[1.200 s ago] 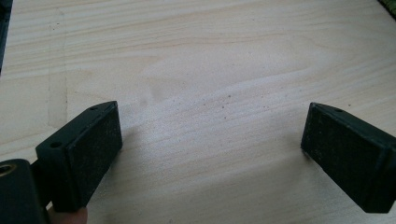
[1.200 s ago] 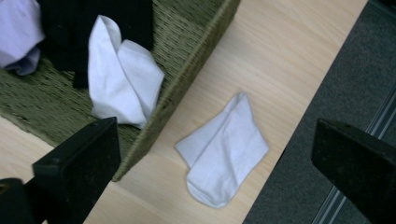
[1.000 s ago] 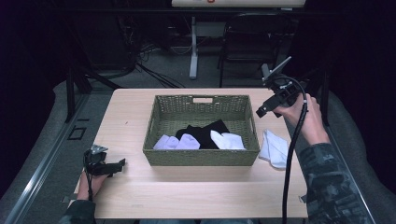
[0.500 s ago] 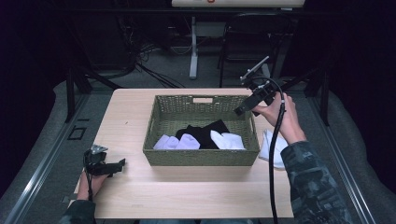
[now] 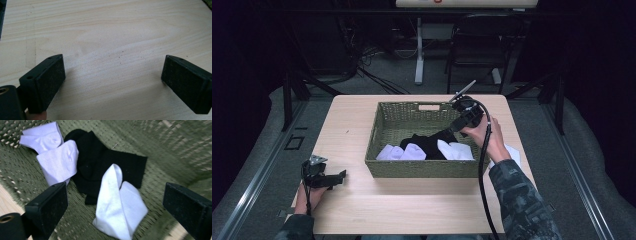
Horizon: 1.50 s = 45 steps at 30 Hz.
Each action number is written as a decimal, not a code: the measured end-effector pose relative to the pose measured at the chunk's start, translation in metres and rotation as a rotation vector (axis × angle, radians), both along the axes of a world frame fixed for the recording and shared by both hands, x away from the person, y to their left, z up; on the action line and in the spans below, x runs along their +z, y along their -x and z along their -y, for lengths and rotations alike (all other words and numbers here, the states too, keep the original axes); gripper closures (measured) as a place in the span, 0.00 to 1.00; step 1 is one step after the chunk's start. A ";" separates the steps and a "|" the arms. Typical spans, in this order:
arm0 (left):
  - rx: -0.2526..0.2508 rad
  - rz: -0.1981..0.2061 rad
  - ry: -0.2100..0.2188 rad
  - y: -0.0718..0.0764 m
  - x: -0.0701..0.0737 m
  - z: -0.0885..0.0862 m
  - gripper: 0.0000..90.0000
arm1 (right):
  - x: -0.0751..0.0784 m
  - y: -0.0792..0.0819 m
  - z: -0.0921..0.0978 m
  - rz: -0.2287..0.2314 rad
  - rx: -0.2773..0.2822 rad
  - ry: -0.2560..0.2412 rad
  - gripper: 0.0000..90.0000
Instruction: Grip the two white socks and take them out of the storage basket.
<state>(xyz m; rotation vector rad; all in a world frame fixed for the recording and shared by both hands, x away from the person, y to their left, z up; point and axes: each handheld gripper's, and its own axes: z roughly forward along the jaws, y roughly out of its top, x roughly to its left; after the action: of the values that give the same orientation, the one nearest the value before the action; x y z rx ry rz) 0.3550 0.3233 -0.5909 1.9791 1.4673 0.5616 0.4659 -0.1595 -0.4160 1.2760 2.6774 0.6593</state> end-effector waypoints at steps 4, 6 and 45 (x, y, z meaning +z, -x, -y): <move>0.000 0.000 0.000 0.000 0.000 0.000 0.06 | -0.019 -0.004 -0.004 -0.035 -0.007 -0.010 0.12; -0.003 -0.005 0.001 0.000 0.000 0.000 0.06 | -0.028 -0.005 -0.005 -0.049 -0.013 -0.015 0.12; 0.000 0.000 -0.001 0.000 0.000 0.000 0.06 | -0.102 -0.030 -0.016 -0.205 -0.098 0.156 0.49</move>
<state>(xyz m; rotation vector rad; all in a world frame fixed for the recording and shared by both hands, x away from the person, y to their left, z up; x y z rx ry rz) 0.3550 0.3234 -0.5909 1.9800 1.4673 0.5617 0.4963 -0.1437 -0.5184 1.4934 2.7357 0.3165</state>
